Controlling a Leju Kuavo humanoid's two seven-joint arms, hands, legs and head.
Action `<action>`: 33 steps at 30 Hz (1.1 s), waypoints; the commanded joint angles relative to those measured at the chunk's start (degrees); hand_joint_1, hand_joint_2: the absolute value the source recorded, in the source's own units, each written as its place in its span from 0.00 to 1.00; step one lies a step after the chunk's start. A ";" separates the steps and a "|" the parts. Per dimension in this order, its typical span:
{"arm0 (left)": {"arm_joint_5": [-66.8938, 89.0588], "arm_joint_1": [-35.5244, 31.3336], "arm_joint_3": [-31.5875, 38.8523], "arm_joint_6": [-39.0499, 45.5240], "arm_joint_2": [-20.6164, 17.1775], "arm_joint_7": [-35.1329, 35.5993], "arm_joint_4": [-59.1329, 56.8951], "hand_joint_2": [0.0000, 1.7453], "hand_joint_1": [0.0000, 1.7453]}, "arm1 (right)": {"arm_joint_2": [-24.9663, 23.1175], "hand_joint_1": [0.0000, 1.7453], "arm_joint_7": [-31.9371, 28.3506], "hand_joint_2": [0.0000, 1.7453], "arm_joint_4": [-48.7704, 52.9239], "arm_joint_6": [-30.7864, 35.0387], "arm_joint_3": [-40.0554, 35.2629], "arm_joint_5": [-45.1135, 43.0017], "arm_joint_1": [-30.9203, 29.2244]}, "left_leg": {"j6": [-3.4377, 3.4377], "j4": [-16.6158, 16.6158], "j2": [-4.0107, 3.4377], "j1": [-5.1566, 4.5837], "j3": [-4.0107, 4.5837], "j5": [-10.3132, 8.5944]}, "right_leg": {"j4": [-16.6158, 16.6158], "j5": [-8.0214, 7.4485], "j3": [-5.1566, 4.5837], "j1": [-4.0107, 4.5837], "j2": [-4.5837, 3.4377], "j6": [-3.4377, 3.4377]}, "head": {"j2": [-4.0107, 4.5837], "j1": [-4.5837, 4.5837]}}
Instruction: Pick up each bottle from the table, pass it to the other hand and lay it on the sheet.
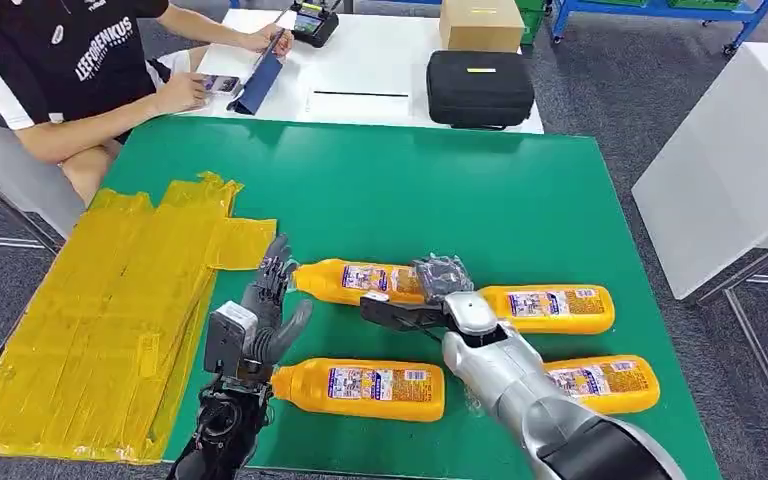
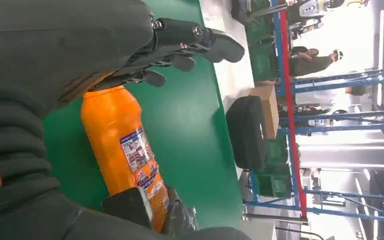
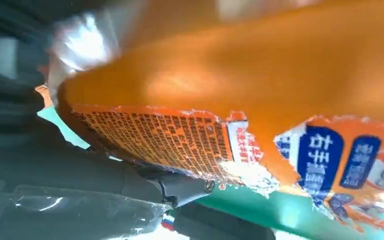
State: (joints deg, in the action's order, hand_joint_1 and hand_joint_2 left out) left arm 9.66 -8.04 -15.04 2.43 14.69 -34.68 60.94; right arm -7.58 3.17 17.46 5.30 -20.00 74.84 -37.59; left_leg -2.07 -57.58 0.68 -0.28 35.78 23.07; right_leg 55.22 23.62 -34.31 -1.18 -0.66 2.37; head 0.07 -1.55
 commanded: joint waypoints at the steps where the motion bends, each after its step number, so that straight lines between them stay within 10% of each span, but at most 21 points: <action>1: 2.48 -0.56 0.22 2.69 -1.73 0.03 0.43 1.00 0.00 | -2.68 1.00 -5.98 1.00 0.99 21.17 10.37 -8.70 -1.53 | 0.12 0.01 -0.15 0.01 -0.18 0.11 | 0.01 0.08 0.13 0.03 -0.07 -0.12 | 0.00 0.00; 13: 3.17 -0.45 0.29 2.97 -1.70 0.61 1.53 1.00 0.00 | -2.69 1.00 -6.98 1.00 1.74 23.14 11.52 -9.51 -1.40 | 0.08 0.00 -0.14 0.02 -0.04 0.06 | 0.01 0.02 0.01 0.03 -0.08 -0.08 | 0.00 0.00; 16: 5.10 -0.98 -0.36 4.20 -1.98 1.24 5.30 1.00 0.00 | -5.66 1.00 -24.76 1.00 7.11 34.65 20.59 -24.46 0.17 | 0.09 0.02 -0.04 0.02 -0.10 0.06 | 0.00 0.06 0.09 0.03 0.02 -0.08 | 0.00 -0.02; 33: 4.95 -5.36 -2.82 5.75 -2.62 4.06 2.67 1.00 0.00 | -7.73 1.00 -37.08 1.00 14.00 26.06 22.80 -41.86 3.27 | 0.15 -0.02 -0.02 0.03 -0.21 0.12 | 0.06 0.14 0.18 0.04 0.07 -0.15 | 0.00 0.00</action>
State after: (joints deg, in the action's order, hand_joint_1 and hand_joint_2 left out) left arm 15.04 -7.92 -15.83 7.72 14.69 -33.33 67.19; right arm -13.40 -28.00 27.23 37.07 0.02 43.27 -34.54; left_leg -2.07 -57.57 0.70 -0.27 35.81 23.06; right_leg 55.23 23.62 -34.34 -1.18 -0.66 2.37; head 0.07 -1.55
